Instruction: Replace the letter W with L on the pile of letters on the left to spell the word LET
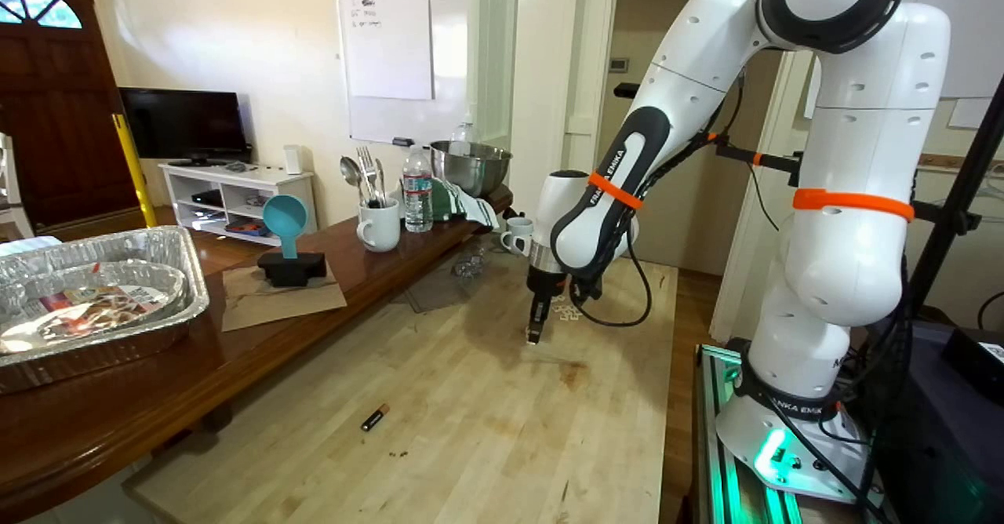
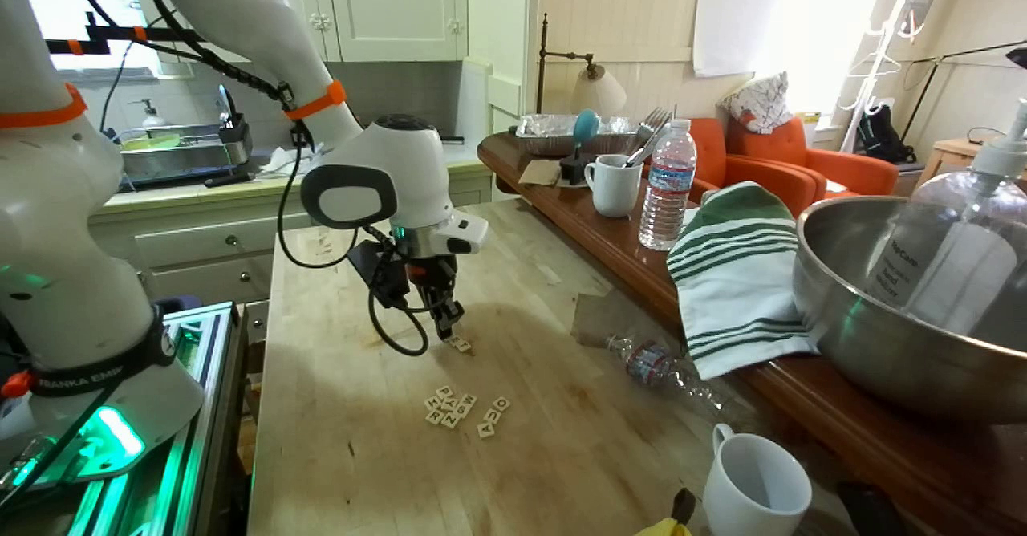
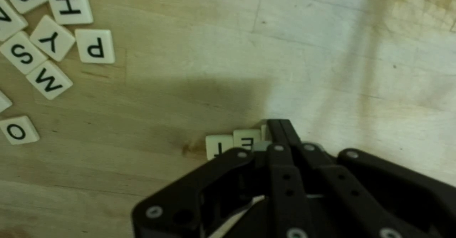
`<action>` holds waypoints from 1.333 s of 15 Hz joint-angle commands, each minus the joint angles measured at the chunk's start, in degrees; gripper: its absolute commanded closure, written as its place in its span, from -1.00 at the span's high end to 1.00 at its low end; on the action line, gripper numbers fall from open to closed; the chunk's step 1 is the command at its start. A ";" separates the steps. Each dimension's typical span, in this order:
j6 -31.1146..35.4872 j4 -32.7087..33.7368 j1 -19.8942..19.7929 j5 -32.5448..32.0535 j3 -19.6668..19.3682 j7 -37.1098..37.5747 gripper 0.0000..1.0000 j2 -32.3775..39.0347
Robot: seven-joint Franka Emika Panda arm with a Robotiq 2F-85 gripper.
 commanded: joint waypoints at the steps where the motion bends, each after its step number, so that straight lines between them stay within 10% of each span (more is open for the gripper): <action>1: 1.89 0.02 -0.09 0.88 0.19 0.23 -1.00 1.65; 20: -0.34 0.30 0.12 3.69 0.79 -1.61 -1.00 -1.68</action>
